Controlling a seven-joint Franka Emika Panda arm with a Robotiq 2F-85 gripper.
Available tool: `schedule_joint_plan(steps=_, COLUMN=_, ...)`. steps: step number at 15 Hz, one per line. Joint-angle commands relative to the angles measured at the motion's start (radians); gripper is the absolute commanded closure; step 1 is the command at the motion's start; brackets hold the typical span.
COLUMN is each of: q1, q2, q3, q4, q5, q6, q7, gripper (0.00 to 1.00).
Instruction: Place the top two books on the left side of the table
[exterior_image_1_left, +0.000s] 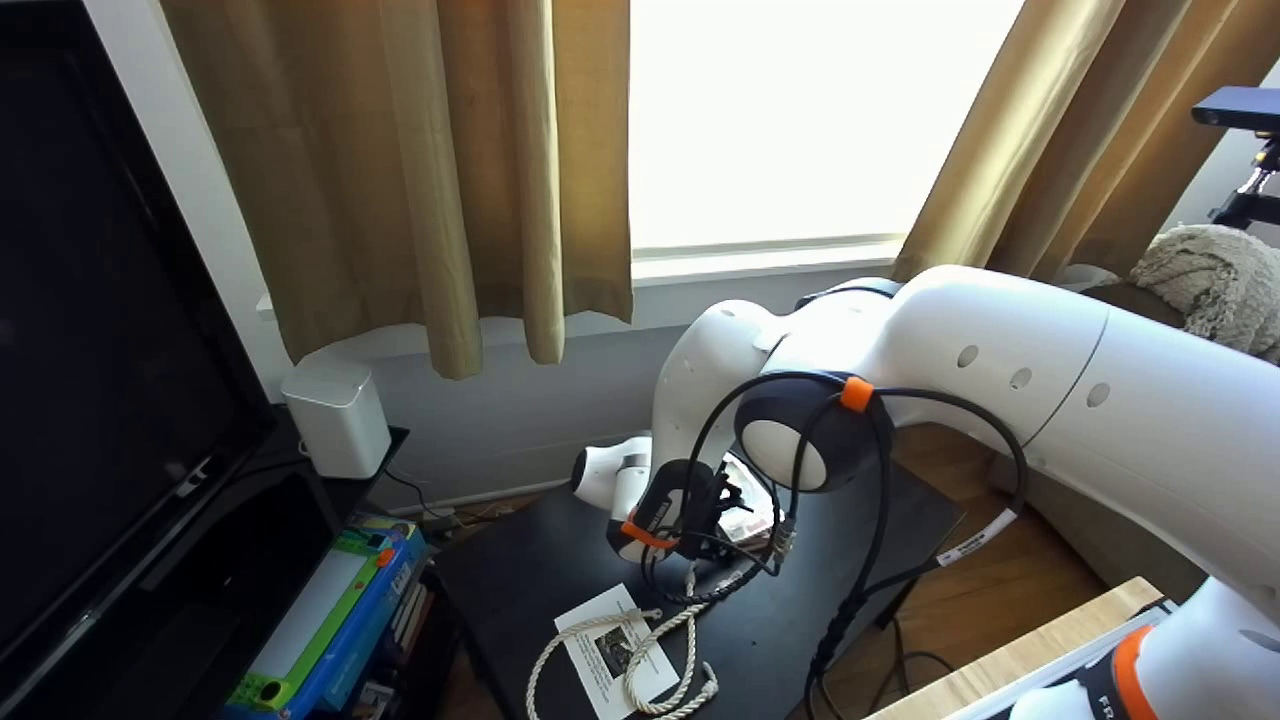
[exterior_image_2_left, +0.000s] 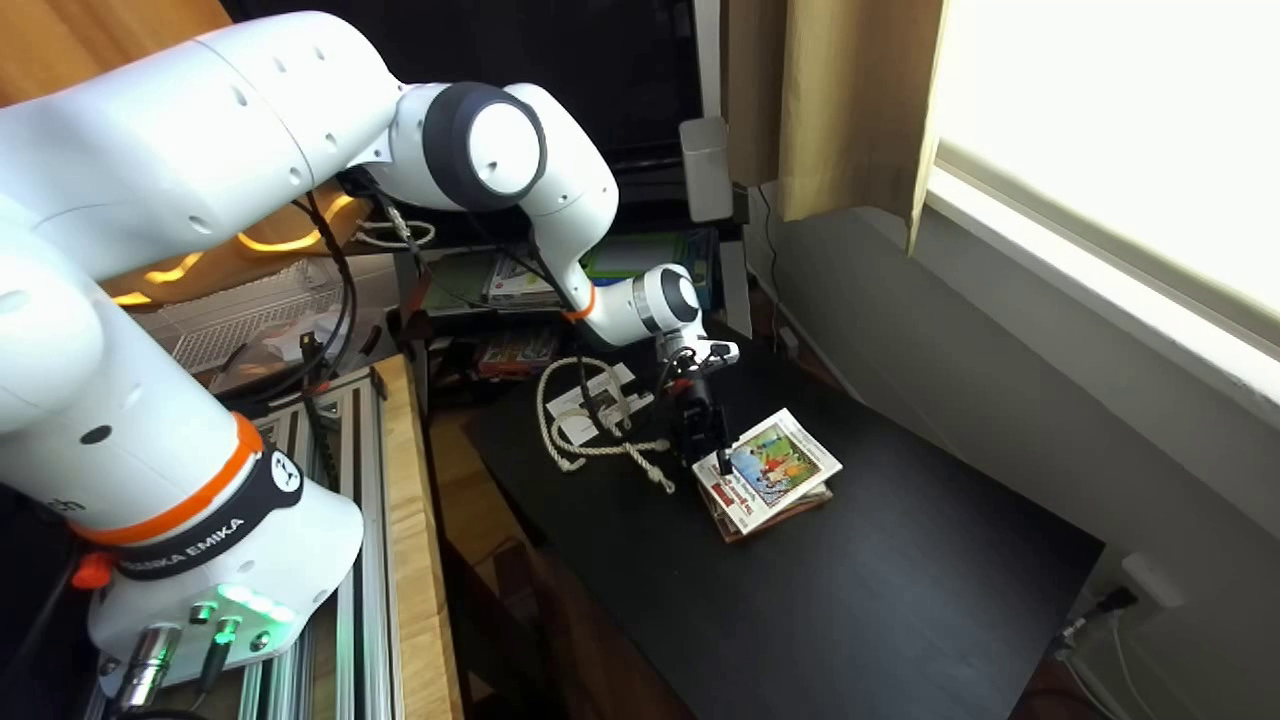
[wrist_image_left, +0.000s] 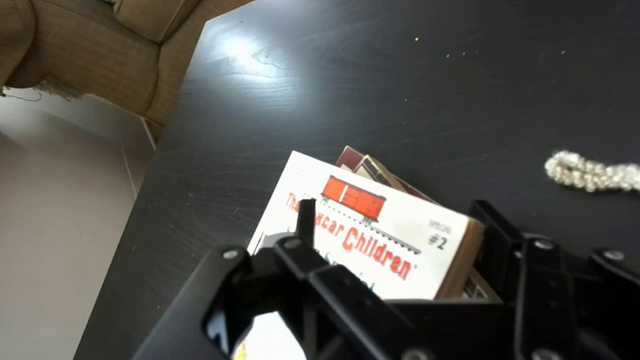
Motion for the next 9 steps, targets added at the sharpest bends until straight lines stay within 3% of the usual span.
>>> schedule_joint_plan(steps=1, q1=0.003, q2=0.000, q3=0.000, q4=-0.031, q5=-0.038, q6=0.044, q7=0.013, gripper=0.55)
schedule_joint_plan(steps=7, q1=-0.006, q2=0.000, q3=0.006, q4=-0.047, q5=-0.042, q6=0.078, q7=-0.004, gripper=0.98)
schedule_joint_plan(steps=9, q1=-0.015, q2=0.042, q3=0.011, q4=0.019, q5=-0.028, q6=0.061, q7=-0.034, gripper=0.96)
